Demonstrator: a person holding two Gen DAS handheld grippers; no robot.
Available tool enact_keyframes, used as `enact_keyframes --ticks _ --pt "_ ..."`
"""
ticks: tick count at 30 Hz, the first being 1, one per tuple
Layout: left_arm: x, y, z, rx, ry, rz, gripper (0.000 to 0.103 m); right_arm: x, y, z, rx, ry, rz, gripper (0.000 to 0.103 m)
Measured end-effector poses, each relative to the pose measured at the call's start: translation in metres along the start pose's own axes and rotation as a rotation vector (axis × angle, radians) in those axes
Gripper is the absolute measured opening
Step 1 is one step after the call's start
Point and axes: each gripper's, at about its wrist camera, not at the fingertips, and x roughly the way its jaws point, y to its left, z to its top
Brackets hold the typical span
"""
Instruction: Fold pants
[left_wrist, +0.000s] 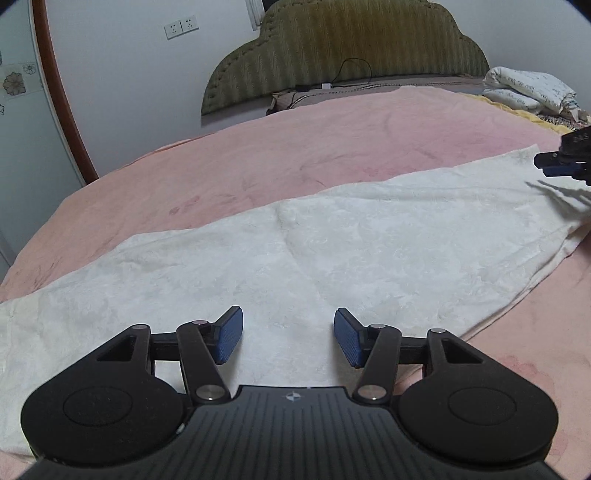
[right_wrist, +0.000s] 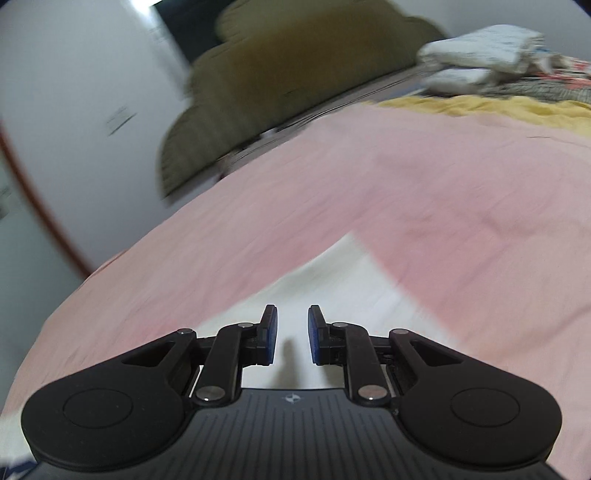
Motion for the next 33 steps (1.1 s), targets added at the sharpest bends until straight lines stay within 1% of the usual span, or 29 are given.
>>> enact_keyframes --ticks 2,3,4,5,6,7,8,9,10,11,13,14,15,17,18,19,21,24,27,28,30,32,33 --pt "0.002 -0.005 -0.003 0.026 0.013 -0.001 0.06 -0.004 0.007 -0.01 -0.047 0.051 0.044 0.017" --pt "0.002 -0.009 -0.006 0.053 0.011 0.002 0.06 -0.002 0.008 -0.014 -0.073 0.078 0.046 0.017" --pt "0.0 -0.015 -0.009 0.091 -0.007 0.02 0.06 -0.001 0.009 -0.017 -0.111 0.1 0.028 0.017" --pt "-0.003 -0.021 -0.012 0.129 -0.026 0.038 0.06 -0.001 0.008 -0.021 -0.139 0.1 0.01 0.017" --pt "-0.006 -0.024 -0.014 0.155 -0.041 0.05 0.061 -0.003 0.007 -0.023 -0.133 0.085 0.006 0.017" --pt "-0.009 -0.026 -0.015 0.165 -0.058 0.056 0.062 -0.006 0.006 -0.022 -0.101 0.069 -0.016 0.017" --pt "-0.011 -0.027 -0.016 0.16 -0.071 0.057 0.063 -0.011 0.01 -0.024 -0.081 0.046 -0.044 0.019" --pt "-0.011 -0.027 -0.015 0.15 -0.079 0.058 0.065 -0.016 0.015 -0.026 -0.092 0.021 -0.049 0.019" --pt "-0.011 -0.026 -0.015 0.137 -0.083 0.062 0.067 -0.02 0.022 -0.028 -0.117 0.004 -0.036 0.019" --pt "-0.011 -0.026 -0.015 0.128 -0.083 0.07 0.067 -0.023 0.031 -0.031 -0.144 -0.001 -0.017 0.021" --pt "-0.009 -0.026 -0.016 0.124 -0.081 0.088 0.067 -0.023 0.046 -0.04 -0.214 0.016 0.015 0.024" --pt "-0.009 -0.025 -0.016 0.122 -0.081 0.097 0.067 -0.019 0.054 -0.045 -0.268 0.029 0.01 0.028" --pt "-0.01 -0.025 -0.017 0.115 -0.085 0.106 0.067 -0.013 0.063 -0.051 -0.325 0.042 -0.017 0.031" --pt "-0.013 -0.021 -0.018 0.092 -0.107 0.127 0.067 -0.003 0.075 -0.062 -0.425 0.063 -0.081 0.032" --pt "-0.014 -0.02 -0.017 0.078 -0.12 0.138 0.068 -0.004 0.078 -0.063 -0.447 0.057 -0.092 0.033" --pt "-0.015 -0.018 -0.016 0.064 -0.128 0.15 0.071 -0.006 0.081 -0.064 -0.461 0.046 -0.099 0.033" --pt "-0.013 -0.015 -0.013 0.047 -0.115 0.159 0.075 -0.011 0.083 -0.065 -0.463 0.029 -0.1 0.033" --pt "-0.002 -0.016 -0.017 0.065 -0.05 0.124 0.075 -0.026 0.081 -0.066 -0.44 0.001 -0.052 0.034" --pt "-0.007 -0.026 -0.022 0.128 -0.087 0.148 0.075 -0.018 0.076 -0.069 -0.46 0.069 -0.065 0.038" --pt "-0.008 -0.029 -0.023 0.146 -0.097 0.146 0.075 -0.017 0.075 -0.068 -0.445 0.07 -0.056 0.038" --pt "-0.009 -0.031 -0.026 0.159 -0.112 0.15 0.076 -0.022 0.071 -0.064 -0.413 0.045 -0.064 0.038" --pt "-0.008 -0.031 -0.028 0.154 -0.117 0.155 0.076 -0.033 0.065 -0.061 -0.392 0.013 -0.085 0.038" --pt "-0.008 -0.031 -0.028 0.148 -0.12 0.156 0.078 -0.037 0.061 -0.059 -0.369 0.009 -0.079 0.038"
